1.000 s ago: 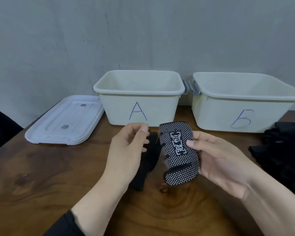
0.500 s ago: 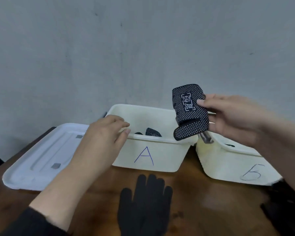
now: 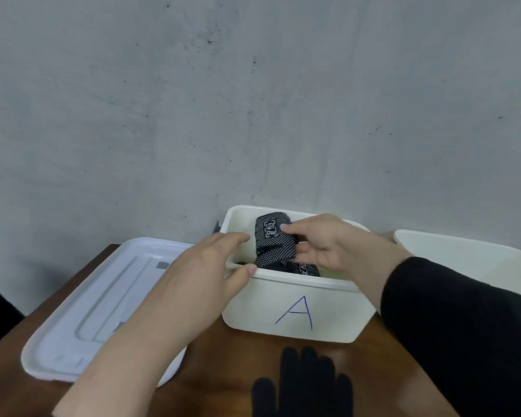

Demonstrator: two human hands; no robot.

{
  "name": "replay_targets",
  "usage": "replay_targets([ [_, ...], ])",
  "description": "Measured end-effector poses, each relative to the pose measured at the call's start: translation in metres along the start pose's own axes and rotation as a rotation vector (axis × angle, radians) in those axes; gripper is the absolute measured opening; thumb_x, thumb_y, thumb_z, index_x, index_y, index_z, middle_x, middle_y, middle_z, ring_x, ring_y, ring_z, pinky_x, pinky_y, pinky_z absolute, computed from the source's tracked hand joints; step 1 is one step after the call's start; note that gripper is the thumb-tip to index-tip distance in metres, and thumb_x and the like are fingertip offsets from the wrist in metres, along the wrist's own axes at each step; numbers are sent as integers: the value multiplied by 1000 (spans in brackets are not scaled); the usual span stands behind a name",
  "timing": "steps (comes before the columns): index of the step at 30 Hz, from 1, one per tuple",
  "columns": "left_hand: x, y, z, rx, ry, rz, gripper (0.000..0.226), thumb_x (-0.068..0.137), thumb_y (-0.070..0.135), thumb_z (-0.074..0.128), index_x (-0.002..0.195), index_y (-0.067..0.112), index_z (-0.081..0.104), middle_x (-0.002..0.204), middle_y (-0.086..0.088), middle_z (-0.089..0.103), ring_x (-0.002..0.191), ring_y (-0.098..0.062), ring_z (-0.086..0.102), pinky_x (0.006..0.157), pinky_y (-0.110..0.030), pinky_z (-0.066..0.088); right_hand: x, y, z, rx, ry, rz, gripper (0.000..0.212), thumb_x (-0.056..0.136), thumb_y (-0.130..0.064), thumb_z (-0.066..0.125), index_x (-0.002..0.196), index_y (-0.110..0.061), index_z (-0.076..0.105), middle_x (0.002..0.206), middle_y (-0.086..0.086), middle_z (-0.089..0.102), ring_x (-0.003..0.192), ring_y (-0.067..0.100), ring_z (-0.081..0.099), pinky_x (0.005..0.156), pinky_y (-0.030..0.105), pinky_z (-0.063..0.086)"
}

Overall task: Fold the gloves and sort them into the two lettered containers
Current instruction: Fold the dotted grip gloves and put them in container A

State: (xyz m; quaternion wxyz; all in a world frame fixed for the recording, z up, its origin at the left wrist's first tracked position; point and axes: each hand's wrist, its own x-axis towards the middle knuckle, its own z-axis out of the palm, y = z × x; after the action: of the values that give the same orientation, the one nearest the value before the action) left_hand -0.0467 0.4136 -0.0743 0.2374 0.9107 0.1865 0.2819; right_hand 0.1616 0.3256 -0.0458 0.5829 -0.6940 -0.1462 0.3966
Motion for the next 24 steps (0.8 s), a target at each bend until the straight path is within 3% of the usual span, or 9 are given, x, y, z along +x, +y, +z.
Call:
replay_targets([
  [3, 1, -2, -2, -1, -7, 1, 46, 95, 43, 58, 139, 39, 48, 137, 23, 51, 122, 0, 47, 90, -15, 34, 14, 8, 11, -376, -34, 106, 40, 101, -23, 62, 131, 1, 53, 124, 19, 60, 123, 34, 62, 102, 50, 52],
  [7, 3, -3, -1, 21, -12, 12, 48, 95, 42, 58, 141, 37, 46, 139, 21, 50, 123, -2, 48, 93, -16, 35, 18, 8, 9, -518, 21, 65, 41, 103, -21, 58, 137, 1, 50, 121, 14, 58, 114, 28, 63, 87, 39, 56],
  [10, 1, -1, -1, 27, -13, 8, 46, 96, 41, 56, 141, 37, 46, 139, 21, 49, 122, -4, 49, 95, -20, 39, 12, 6, 5, -594, 109, -73, 30, 102, -24, 60, 124, -3, 62, 118, 14, 65, 101, 22, 64, 89, 38, 55],
  [13, -1, 3, 1, 61, 5, 23, 44, 98, 38, 53, 142, 35, 46, 140, 18, 50, 121, -7, 50, 96, -23, 40, -3, -1, 0, -548, 189, -280, 22, 100, -24, 62, 110, -6, 69, 122, 19, 68, 96, 20, 65, 86, 36, 53],
  [16, -3, 15, 7, 73, 63, 75, 41, 98, 33, 54, 139, 30, 53, 137, 14, 54, 122, -8, 50, 98, -19, 35, -31, -5, -7, -447, 254, -474, 13, 98, -28, 61, 97, -21, 71, 110, 4, 73, 102, 17, 71, 100, 42, 54],
  [18, -8, 30, 11, 43, 129, 129, 35, 97, 29, 57, 132, 26, 60, 131, 13, 58, 114, -5, 51, 93, -15, 33, -58, 0, -13, -393, 306, -596, 12, 97, -31, 60, 96, -26, 71, 102, -4, 74, 97, 11, 72, 99, 44, 54],
  [21, -21, 59, 21, -42, 213, 195, 25, 98, 31, 53, 120, 26, 65, 119, 17, 60, 105, -2, 53, 86, -18, 39, -110, 25, -25, -378, 384, -729, 11, 99, -31, 59, 97, -31, 70, 97, -6, 75, 95, 15, 70, 92, 44, 56],
  [24, -42, 90, 45, -125, 166, 225, 28, 98, 36, 46, 114, 26, 66, 113, 18, 60, 105, -2, 54, 88, -20, 42, -161, 74, -47, -389, 416, -739, 13, 100, -31, 58, 105, -33, 69, 98, -12, 73, 95, 8, 68, 87, 30, 56],
])
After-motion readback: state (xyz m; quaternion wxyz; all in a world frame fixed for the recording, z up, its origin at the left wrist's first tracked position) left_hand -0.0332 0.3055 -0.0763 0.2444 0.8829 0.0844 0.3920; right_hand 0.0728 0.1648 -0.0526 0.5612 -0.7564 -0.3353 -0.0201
